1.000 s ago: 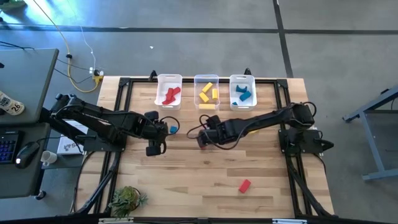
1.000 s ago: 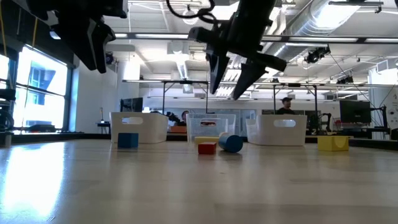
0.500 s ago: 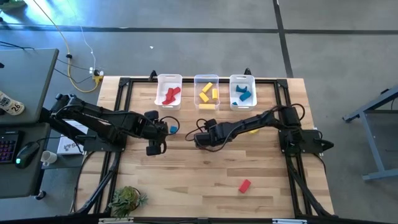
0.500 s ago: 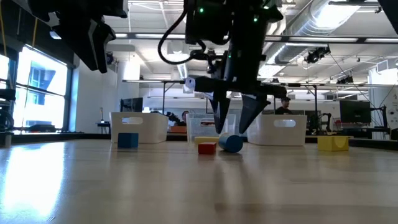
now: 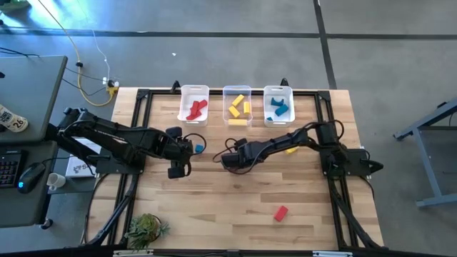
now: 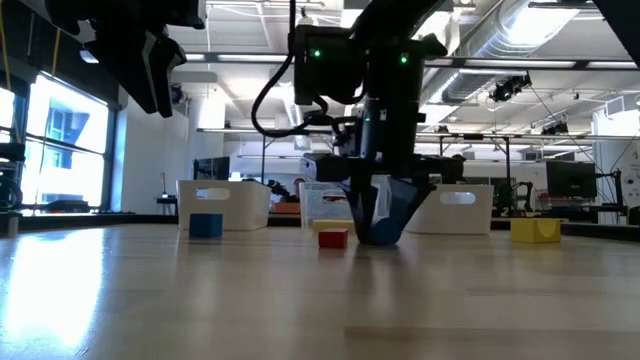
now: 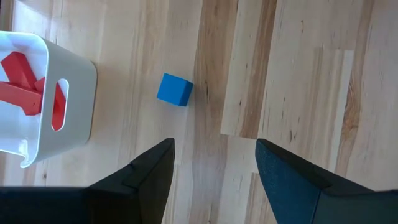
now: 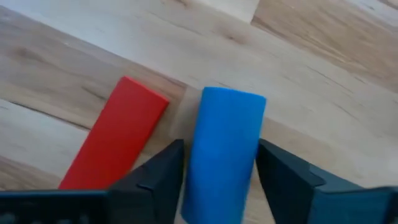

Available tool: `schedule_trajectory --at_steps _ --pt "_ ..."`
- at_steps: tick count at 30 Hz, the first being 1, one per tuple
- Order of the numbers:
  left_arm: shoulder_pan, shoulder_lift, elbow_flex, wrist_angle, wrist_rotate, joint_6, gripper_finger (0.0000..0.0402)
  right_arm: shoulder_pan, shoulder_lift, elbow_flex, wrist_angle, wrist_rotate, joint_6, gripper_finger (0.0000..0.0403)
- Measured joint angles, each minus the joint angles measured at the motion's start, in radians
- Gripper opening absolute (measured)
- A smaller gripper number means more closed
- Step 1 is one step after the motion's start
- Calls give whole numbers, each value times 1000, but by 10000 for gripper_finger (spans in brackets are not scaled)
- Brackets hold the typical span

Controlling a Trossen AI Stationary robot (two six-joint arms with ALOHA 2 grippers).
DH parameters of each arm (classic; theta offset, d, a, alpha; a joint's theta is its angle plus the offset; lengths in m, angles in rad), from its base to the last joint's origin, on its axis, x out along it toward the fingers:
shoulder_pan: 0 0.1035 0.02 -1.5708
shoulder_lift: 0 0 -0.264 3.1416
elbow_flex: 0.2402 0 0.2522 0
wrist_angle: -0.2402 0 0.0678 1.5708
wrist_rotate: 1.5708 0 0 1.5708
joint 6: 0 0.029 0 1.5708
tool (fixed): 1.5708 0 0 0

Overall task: Sort & place blocks by color
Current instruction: Put the blue block into the right white bin

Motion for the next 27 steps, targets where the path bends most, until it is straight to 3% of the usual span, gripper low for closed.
schedule_trajectory --at_steps 6,15,27 --pt "0 0 0 0 -3 0 213 0 1 2 -28 1 -54 102" --pt "0 0 0 2 -3 0 213 0 -8 -1 -93 17 -159 102" --pt "0 0 0 72 -3 -9 213 -51 -134 -1 -371 218 -180 102"
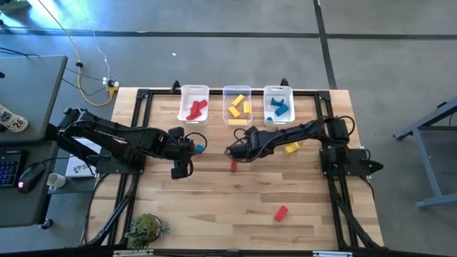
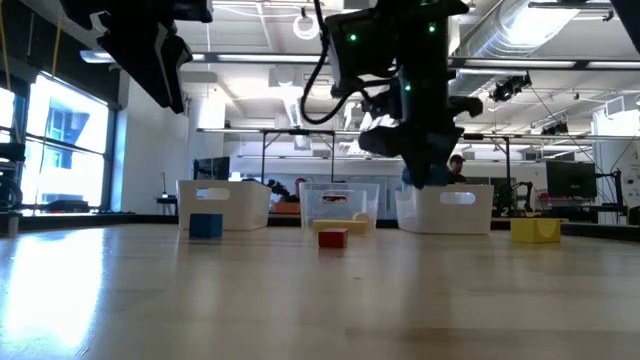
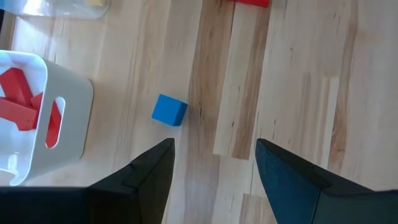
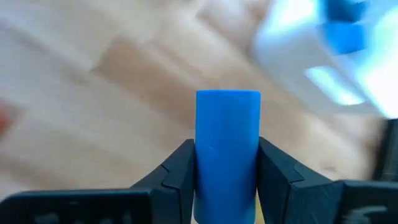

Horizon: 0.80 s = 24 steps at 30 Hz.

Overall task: Sort & place blocks by color
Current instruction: Put the blue block into the right white bin

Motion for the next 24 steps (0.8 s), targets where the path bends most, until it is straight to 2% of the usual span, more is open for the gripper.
schedule_trajectory --at_steps 5,12,17,21,24 --pt "0 0 0 0 0 -7 213 -51 -56 0 -97 104 1 102" --pt "0 0 0 0 3 -54 213 -180 -82 0 -160 258 -26 102" --pt "0 0 0 0 3 -69 213 -297 -82 0 -153 287 -114 102" --pt "0 0 0 0 3 -79 213 -385 -82 0 -148 266 -185 103" --pt "0 0 0 0 3 -79 213 -434 -82 0 -136 254 -241 127"
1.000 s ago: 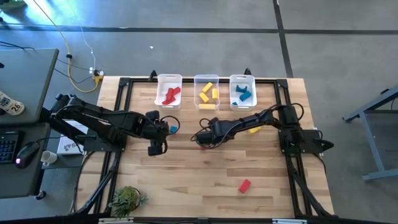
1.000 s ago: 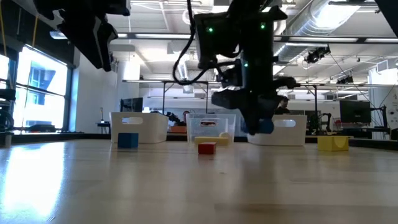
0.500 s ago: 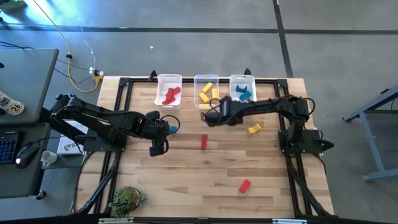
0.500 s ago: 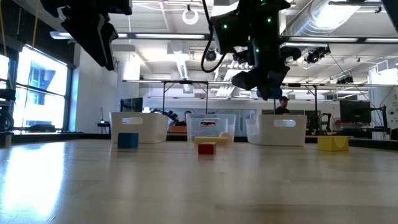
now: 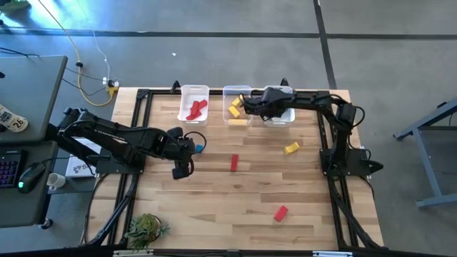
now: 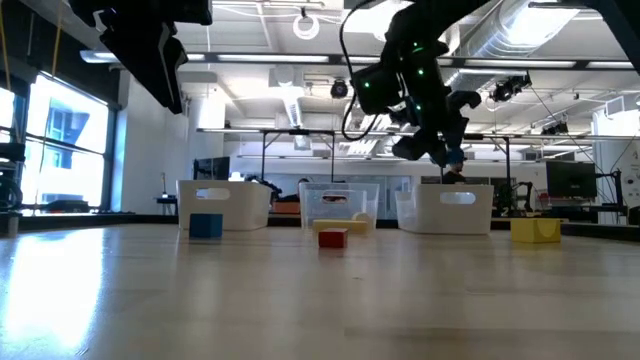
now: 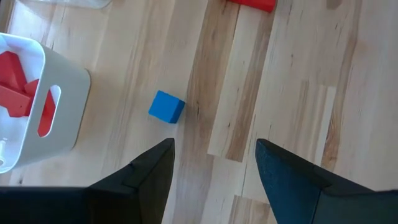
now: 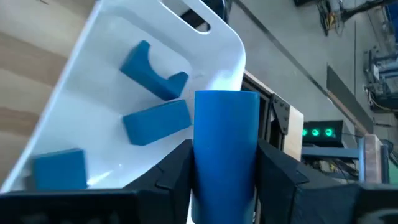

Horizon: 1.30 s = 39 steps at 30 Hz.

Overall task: Sort & place blocks by color
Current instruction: Put the blue block into the right white bin, then put the red block into the left white bin

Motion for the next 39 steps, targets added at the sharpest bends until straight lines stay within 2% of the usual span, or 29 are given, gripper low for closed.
schedule_trajectory --at_steps 2,6,13,16,25,39 --pt "0 0 0 0 0 0 213 -26 0 0 3 -10 -26 146" --pt "0 0 0 0 0 0 213 -69 0 0 21 -96 -89 167" --pt "0 0 0 0 0 0 213 -82 0 0 31 -102 -119 179" --pt "0 0 0 -1 0 0 213 -60 0 0 30 -135 -157 179" --pt "0 0 0 -1 0 0 213 103 0 0 -10 -262 -207 180" --pt "0 0 0 -1 0 0 213 415 0 0 -13 -538 -311 181"
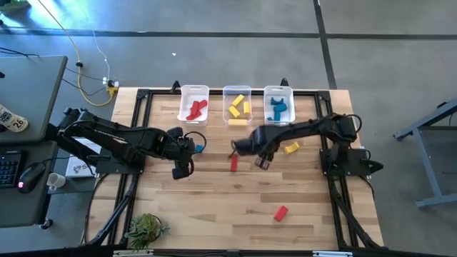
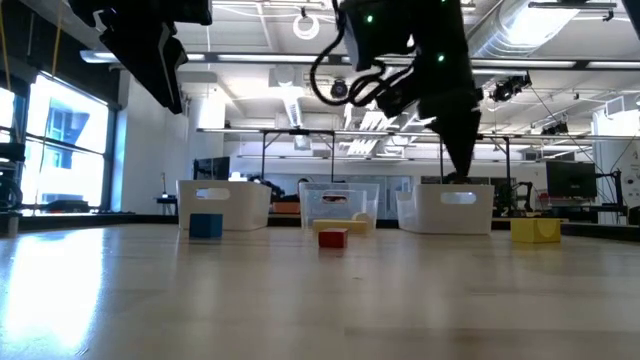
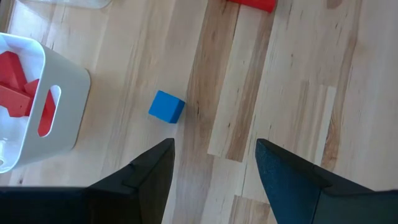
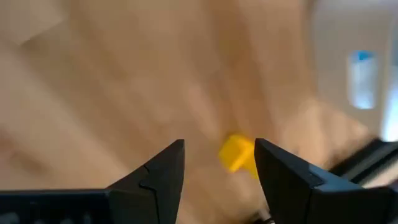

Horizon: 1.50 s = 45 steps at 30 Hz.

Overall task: Sort & place blocks by color
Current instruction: Put the red block into the left white bin

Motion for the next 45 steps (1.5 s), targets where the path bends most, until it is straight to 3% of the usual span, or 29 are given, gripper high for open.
schedule_trajectory --at_steps 7,22,30,45 --pt "0 0 0 2 -1 0 213 140 0 0 -5 -136 -5 181" --pt "0 0 0 8 -3 0 213 419 0 0 -5 -272 -187 181" --pt "0 0 0 64 -4 39 213 522 0 0 16 -277 -248 181" --pt "0 0 0 81 -3 43 213 658 0 0 212 -258 -250 181"
